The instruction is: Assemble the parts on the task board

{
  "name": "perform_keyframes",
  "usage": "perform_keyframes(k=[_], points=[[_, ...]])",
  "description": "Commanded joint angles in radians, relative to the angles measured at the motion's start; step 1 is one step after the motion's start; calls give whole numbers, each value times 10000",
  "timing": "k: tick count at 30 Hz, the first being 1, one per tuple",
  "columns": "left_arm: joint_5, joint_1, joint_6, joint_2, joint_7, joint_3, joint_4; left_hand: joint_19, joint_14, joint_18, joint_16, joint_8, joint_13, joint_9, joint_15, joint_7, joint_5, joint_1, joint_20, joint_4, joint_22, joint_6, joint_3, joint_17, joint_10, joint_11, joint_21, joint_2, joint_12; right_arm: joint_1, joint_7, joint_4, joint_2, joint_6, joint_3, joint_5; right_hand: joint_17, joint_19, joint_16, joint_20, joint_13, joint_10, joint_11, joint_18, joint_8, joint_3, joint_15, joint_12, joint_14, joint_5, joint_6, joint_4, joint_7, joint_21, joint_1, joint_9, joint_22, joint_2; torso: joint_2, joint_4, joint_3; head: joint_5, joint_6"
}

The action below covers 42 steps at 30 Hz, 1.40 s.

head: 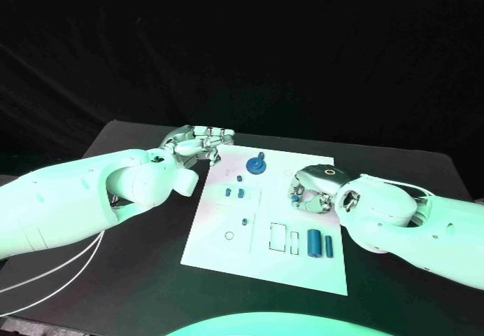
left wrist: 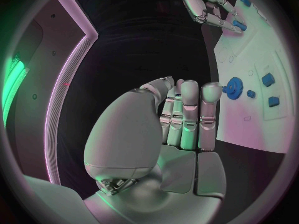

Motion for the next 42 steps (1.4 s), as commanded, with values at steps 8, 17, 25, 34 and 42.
perform_keyframes(k=[8, 17, 25, 34, 42], points=[[-30, 5, 193, 23, 22, 5, -12, 29, -108, 104, -60, 8, 19, -14, -2, 4, 7, -40, 25, 9, -35, -26, -60, -37, -71, 9, -80, 118, 41, 79, -29, 558, -172, -955, 12, -192, 281, 116, 21, -37, 52, 227, -70, -159, 43, 231, -107, -106, 586, -86, 92, -138, 21, 138, 133, 44, 1755, -16, -20, -15, -8, -38, 75], [-30, 5, 170, 72, 7, 4, -108, 25, -109, 106, -59, 7, 20, -15, -1, 4, 8, -43, 25, 12, -44, -31, -64, -35, -77, 10, -90, 119, 42, 448, 28, 1289, -304, -1550, 62, -180, 295, 124, 31, -39, 58, 266, -75, -164, 29, 289, -107, -127, 589, -83, 92, -178, 26, 161, 136, 47, 1768, -42, -47, -2, -13, -53, 123], [-30, 3, 176, 159, 26, 3, -202, 25, -109, 106, -59, 7, 20, -15, -1, 4, 8, -43, 25, 12, -44, -31, -64, -35, -77, 10, -90, 119, 42, 434, 349, 1366, 405, -1924, 69, 64, 312, 127, 43, -43, 62, 294, -71, -165, 20, 378, -107, -165, 593, -54, 108, -246, 41, 169, 161, 54, 1779, -65, -52, 7, -24, -19, 163], [-29, 4, 170, 229, 17, 3, -288, 29, -114, 106, -64, 7, 24, -18, -1, 4, 12, -40, 25, 13, -45, -35, -62, -44, -88, 9, -93, 137, 48, 145, 545, 1190, 1110, -1928, 62, 155, 320, 113, 52, -39, 61, 293, -49, -158, -5, 438, -94, -216, 595, -74, 91, -271, 66, 123, 119, 53, 1775, -88, -65, 61, -47, 162, 112], [-23, 5, 162, 276, -9, 4, -344, 32, -113, 106, -60, 9, 28, -19, -2, 2, 14, -28, 25, 7, -47, -36, -58, -39, -93, 6, -96, 148, 54, -336, 663, 1316, 1361, -1736, 38, 182, 343, 114, 67, -33, 64, 299, -37, -160, -22, 455, -84, -246, 601, -100, 76, -271, 78, 124, 57, 52, 1781, -121, -62, 50, -36, 430, 5]])
